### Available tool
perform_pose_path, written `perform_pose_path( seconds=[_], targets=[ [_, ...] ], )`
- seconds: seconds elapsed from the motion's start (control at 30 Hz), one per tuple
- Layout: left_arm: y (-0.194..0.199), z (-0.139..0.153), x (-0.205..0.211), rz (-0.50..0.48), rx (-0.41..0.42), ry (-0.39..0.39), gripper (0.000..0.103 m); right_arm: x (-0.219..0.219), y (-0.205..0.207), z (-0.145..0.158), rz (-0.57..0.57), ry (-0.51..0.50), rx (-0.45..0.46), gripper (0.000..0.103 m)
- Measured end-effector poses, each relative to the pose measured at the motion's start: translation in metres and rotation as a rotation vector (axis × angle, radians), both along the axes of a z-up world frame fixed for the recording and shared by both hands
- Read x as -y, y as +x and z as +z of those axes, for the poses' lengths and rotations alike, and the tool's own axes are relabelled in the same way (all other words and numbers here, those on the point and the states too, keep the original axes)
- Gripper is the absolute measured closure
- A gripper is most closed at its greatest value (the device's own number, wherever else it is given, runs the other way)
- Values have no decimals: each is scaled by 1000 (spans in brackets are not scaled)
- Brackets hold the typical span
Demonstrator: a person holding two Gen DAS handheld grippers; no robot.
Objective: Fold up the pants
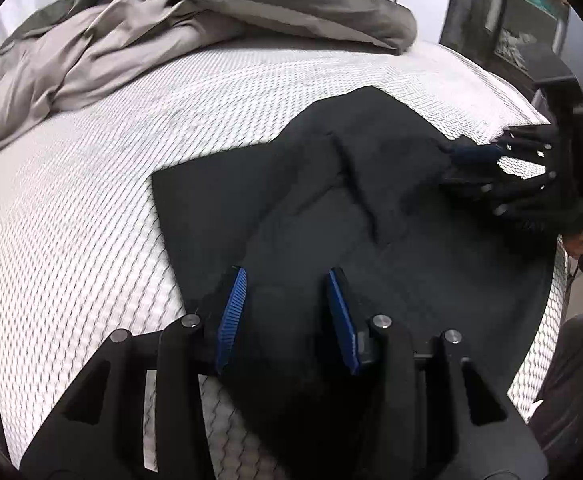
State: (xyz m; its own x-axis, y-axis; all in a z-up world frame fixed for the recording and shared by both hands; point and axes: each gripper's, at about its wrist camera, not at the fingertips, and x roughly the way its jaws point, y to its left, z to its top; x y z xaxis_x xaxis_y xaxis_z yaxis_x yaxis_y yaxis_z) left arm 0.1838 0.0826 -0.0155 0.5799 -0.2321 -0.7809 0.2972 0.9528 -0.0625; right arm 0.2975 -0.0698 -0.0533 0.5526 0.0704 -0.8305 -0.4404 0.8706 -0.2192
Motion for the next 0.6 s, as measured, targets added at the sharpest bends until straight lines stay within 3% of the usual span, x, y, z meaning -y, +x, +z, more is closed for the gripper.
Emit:
perform_pose_path(
  seconds=[0.1,0.2,0.27,0.37,0.43,0.5,0.6],
  targets=[
    [-14,12,-8,38,13,22,64,1,-4,12,17,59,9,59],
    [-16,32,-4,60,93,12,64,-4,-3,33,22,203,29,59],
    [-2,38,0,82,113,-24,64,-20,5,39,16,239,59,59],
    [24,31,10,131,106,-17,64,-36,10,26,-15,279,31,59],
    [45,18,29,109,53,47,64,-41,24,8,-17,252,-35,59],
    [47,2,39,58,60,131,63,-42,27,-7,-2,173,-62,59],
    [38,1,21,76,66,86,63,-24,11,-4,-49,-8,22,59]
  ],
)
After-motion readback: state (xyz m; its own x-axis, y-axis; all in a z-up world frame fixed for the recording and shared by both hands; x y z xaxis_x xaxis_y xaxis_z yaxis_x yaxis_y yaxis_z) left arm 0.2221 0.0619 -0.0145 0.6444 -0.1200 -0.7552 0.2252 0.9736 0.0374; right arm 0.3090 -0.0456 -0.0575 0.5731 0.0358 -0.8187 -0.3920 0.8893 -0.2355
